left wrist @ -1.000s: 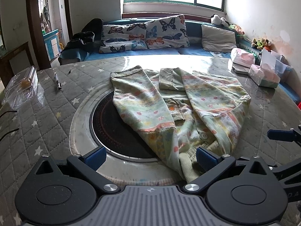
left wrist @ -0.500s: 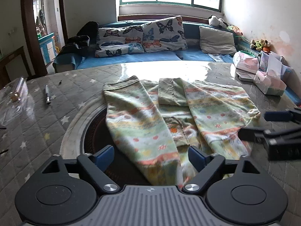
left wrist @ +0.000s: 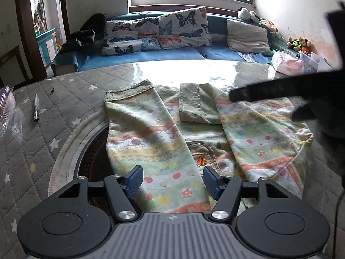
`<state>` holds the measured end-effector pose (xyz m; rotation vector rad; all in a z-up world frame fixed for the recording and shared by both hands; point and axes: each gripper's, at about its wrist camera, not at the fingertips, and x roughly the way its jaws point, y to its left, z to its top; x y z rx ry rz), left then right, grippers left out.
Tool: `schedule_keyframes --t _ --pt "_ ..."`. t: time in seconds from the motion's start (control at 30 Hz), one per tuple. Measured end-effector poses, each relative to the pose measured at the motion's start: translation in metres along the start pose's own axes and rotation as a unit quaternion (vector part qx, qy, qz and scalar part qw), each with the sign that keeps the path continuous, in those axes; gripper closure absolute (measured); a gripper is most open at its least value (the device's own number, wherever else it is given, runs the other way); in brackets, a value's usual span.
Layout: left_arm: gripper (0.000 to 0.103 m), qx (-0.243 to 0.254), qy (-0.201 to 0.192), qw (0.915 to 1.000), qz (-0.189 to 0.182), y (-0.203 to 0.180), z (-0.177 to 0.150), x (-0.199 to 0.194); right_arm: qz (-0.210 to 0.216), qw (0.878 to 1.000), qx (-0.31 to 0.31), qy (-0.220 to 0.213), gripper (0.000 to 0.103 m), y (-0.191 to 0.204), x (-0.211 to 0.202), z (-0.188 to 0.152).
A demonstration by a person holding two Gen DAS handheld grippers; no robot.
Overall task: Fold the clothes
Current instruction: 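Grasp the shirt edge with the right gripper and lift it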
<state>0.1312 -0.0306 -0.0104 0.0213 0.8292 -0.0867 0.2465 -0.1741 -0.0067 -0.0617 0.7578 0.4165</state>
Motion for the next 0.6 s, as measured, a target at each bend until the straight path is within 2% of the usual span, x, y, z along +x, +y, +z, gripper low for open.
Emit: schedule_keyframes --t 0.23,0.33,0.4,0.47,0.5,0.6 --pt "0.039 -0.009 0.007 0.9999 -0.006 0.005 0.002 0.007 0.006 1.000 -0.004 0.015 0.057 -0.003 0.043 0.015" --pt "0.039 -0.012 0.009 0.9998 -0.009 0.005 0.004 0.008 0.008 1.000 0.000 0.020 0.070 -0.005 0.055 0.018" --pt "0.039 -0.011 0.010 0.9998 -0.010 0.004 0.004 0.009 0.013 1.000 0.008 0.027 0.085 -0.007 0.060 0.016" --pt "0.039 -0.009 0.011 0.9999 -0.010 0.002 0.004 0.010 0.012 1.000 0.009 0.026 0.092 -0.009 0.059 0.014" --pt "0.039 -0.007 0.011 0.9999 -0.009 0.001 0.003 0.010 0.011 1.000 0.009 0.024 0.098 -0.010 0.058 0.012" --pt "0.039 0.000 0.004 0.9999 -0.010 -0.004 0.002 0.005 0.001 1.000 0.018 0.001 0.100 -0.016 0.036 0.009"
